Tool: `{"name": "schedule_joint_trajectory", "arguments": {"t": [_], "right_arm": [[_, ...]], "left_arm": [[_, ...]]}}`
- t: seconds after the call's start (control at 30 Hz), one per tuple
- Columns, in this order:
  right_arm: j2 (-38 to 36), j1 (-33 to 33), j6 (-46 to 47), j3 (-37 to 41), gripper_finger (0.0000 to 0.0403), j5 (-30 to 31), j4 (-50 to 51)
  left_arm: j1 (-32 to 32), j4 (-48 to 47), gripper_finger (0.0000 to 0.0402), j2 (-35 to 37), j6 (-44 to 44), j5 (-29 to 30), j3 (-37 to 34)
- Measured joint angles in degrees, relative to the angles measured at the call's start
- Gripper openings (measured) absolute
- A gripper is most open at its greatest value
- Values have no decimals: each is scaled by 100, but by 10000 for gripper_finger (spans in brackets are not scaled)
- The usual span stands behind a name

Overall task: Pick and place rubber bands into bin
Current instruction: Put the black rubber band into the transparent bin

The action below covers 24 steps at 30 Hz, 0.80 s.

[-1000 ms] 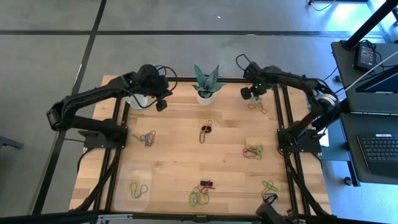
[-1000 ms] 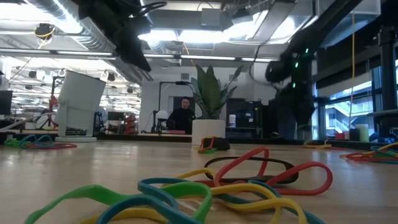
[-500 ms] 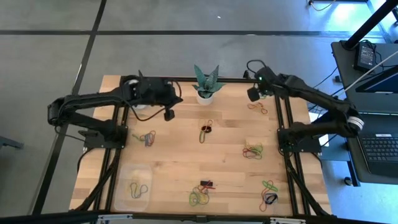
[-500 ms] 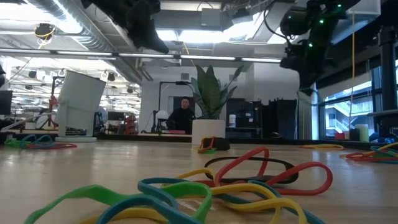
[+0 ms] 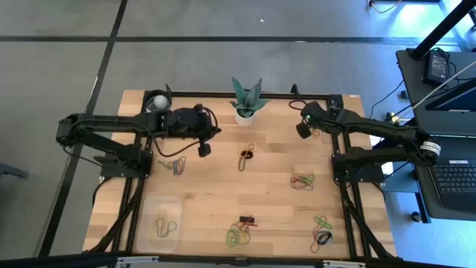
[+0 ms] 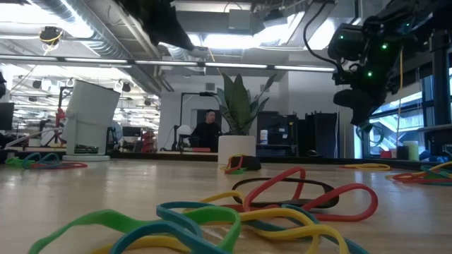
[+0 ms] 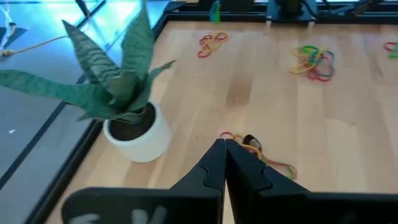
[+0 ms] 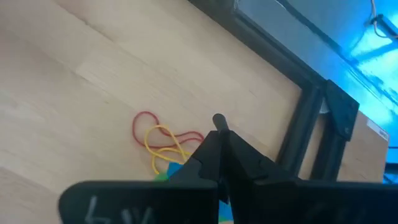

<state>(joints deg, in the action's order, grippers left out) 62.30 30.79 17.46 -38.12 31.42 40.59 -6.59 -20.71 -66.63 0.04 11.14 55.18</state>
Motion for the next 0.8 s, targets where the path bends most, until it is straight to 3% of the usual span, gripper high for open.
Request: {"name": "schedule_joint_trajectory", "arguments": {"t": [0.43,0.7,0.8], "right_arm": [[-26,2,-873,811,9,402,-1834],[-26,5,-727,1422,9,34,-2189],[-23,1,-708,1475,9,253,-2246]], "left_arm": [[453,2,4,0,-532,48,2],[549,-1,4,0,-532,100,2],[483,0,4,0,-532,385,2]]}}
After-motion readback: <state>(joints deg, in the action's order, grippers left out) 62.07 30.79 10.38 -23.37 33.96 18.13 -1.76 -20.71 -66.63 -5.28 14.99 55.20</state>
